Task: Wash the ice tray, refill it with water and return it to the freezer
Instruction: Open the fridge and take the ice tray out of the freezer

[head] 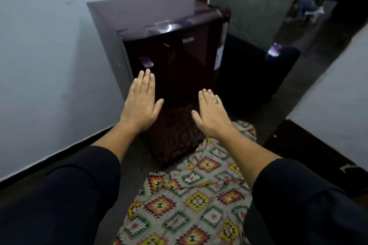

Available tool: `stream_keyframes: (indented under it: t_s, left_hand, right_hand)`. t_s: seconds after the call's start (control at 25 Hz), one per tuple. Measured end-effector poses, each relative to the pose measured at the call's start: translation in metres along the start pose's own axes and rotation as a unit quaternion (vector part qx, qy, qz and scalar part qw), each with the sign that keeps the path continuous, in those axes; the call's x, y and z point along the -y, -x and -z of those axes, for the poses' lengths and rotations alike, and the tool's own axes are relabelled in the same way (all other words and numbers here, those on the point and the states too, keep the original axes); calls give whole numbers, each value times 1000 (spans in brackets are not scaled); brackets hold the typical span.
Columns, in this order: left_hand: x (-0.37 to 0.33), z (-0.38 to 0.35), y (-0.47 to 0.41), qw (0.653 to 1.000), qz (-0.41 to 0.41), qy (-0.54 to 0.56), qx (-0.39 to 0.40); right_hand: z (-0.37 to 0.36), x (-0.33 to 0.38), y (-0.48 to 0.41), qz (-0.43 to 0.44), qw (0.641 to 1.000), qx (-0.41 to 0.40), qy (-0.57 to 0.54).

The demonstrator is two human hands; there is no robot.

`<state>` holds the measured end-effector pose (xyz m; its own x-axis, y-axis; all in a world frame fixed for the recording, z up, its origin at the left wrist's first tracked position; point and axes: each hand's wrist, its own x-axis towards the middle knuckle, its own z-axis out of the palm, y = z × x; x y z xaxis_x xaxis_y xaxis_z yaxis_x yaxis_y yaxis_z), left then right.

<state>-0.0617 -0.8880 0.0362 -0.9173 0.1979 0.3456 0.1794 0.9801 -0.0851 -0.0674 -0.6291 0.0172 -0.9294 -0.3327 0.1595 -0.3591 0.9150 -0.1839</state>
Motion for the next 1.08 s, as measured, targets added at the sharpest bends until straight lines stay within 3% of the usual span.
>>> stream_keyframes:
  t_s: [0.28, 0.56, 0.72, 1.08]
  left_hand:
    - [61, 40, -69, 997, 43, -10, -56]
    - [90, 50, -124, 996, 72, -24, -45]
    - [103, 43, -136, 997, 68, -13, -15]
    - [130, 33, -141, 1000, -13, -3, -9]
  right_hand:
    - [36, 49, -95, 44, 983, -35, -177]
    - [26, 66, -180, -40, 876, 38, -478]
    - [8, 81, -206, -98, 836, 83, -533]
    - [-5, 112, -215, -163, 812, 102, -551]
